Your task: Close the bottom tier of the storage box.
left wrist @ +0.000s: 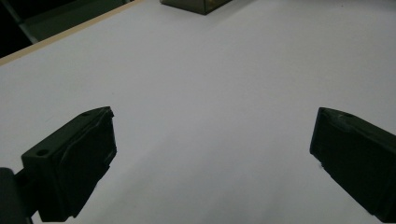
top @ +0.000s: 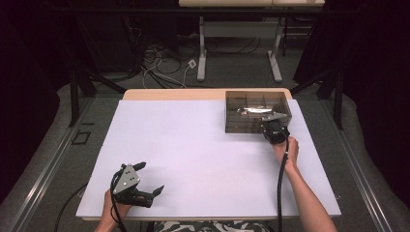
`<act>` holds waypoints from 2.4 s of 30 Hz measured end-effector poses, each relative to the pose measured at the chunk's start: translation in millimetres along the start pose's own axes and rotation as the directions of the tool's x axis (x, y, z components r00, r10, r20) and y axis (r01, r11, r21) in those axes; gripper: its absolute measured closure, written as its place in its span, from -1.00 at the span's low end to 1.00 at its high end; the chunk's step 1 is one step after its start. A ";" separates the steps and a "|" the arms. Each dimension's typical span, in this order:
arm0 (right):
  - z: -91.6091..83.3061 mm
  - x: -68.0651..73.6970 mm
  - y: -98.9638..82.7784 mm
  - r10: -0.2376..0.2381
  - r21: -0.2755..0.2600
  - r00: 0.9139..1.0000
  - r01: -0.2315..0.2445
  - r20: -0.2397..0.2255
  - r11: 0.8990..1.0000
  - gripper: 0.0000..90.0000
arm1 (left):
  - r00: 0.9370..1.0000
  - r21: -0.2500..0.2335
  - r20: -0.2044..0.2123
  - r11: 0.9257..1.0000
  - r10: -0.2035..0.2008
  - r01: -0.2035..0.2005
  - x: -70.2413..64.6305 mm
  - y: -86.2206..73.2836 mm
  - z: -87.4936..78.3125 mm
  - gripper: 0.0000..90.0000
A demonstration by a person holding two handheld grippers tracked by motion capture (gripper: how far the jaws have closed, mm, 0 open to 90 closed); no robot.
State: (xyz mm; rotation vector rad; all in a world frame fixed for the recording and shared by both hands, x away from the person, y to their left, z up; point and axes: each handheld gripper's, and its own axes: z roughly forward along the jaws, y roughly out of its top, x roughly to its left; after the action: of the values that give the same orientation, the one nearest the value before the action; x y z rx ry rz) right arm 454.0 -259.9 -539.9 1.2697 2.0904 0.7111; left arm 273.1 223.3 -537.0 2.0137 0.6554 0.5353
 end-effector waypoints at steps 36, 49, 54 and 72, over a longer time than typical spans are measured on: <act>-42.1 9.7 -11.5 -0.035 0.013 0.987 0.038 -0.155 0.999 -0.03 | 1.000 -0.001 0.001 1.000 -0.001 0.001 0.2 0.1 -0.1 -0.99; -70.2 15.5 -23.8 -0.031 -0.029 0.972 0.025 -0.233 0.999 -0.58 | 1.000 -0.001 -0.001 1.000 0.001 -0.001 -0.3 0.3 -0.4 -0.99; -79.0 19.4 -29.0 -0.047 -0.032 0.965 0.041 -0.256 0.999 -0.67 | 1.000 -0.001 0.000 1.000 0.000 0.000 -0.4 0.4 -0.2 -0.99; -108.1 41.3 -54.1 -0.091 -0.058 0.933 0.076 -0.348 0.995 -1.00 | 1.000 -0.001 0.001 1.000 0.002 -0.002 -0.2 0.6 -0.2 -0.99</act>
State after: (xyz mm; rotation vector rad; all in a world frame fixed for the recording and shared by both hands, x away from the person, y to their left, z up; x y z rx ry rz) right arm 329.3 -259.4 -512.0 1.0833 2.3809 0.9991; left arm 272.9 223.0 -536.4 2.0139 0.6522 0.5359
